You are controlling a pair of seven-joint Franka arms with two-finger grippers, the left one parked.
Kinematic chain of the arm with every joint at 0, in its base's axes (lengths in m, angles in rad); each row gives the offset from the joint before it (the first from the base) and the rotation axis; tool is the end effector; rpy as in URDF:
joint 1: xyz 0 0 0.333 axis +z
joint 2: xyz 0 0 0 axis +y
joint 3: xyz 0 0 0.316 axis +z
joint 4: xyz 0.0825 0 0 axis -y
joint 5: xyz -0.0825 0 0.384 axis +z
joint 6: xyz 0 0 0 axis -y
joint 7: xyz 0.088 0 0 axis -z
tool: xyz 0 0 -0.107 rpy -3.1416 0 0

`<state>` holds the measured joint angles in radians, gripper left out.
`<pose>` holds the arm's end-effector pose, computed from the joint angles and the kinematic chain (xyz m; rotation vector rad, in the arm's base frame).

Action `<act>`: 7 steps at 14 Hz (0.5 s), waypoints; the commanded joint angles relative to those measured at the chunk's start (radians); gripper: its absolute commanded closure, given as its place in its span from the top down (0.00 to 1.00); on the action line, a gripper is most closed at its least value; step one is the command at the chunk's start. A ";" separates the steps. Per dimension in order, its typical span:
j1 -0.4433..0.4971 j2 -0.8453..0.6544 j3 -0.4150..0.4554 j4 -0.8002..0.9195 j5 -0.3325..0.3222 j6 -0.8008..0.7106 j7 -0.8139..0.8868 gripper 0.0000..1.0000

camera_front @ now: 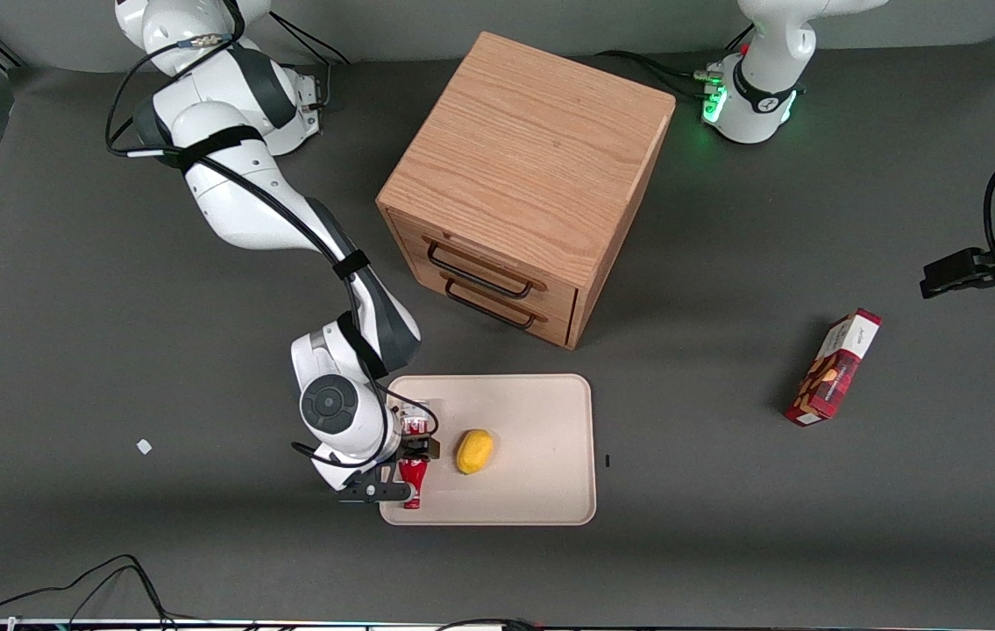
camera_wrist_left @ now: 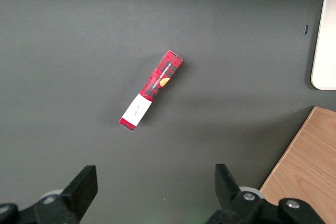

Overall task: Place coke bottle on tray
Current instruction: 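Lower the bottle onto the tray and open the right gripper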

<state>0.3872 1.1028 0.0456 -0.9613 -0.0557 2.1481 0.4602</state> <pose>0.7269 0.3177 0.1939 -3.1097 0.0400 -0.1247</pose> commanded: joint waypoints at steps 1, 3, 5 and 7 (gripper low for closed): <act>0.001 -0.009 -0.001 0.009 -0.003 -0.025 0.003 1.00; 0.001 -0.018 0.002 0.009 -0.003 -0.042 0.005 1.00; -0.007 -0.053 0.002 0.009 -0.001 -0.095 0.026 1.00; -0.030 -0.112 0.003 -0.002 0.036 -0.109 0.078 1.00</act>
<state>0.3796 1.0692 0.0457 -0.9396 -0.0493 2.0826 0.4975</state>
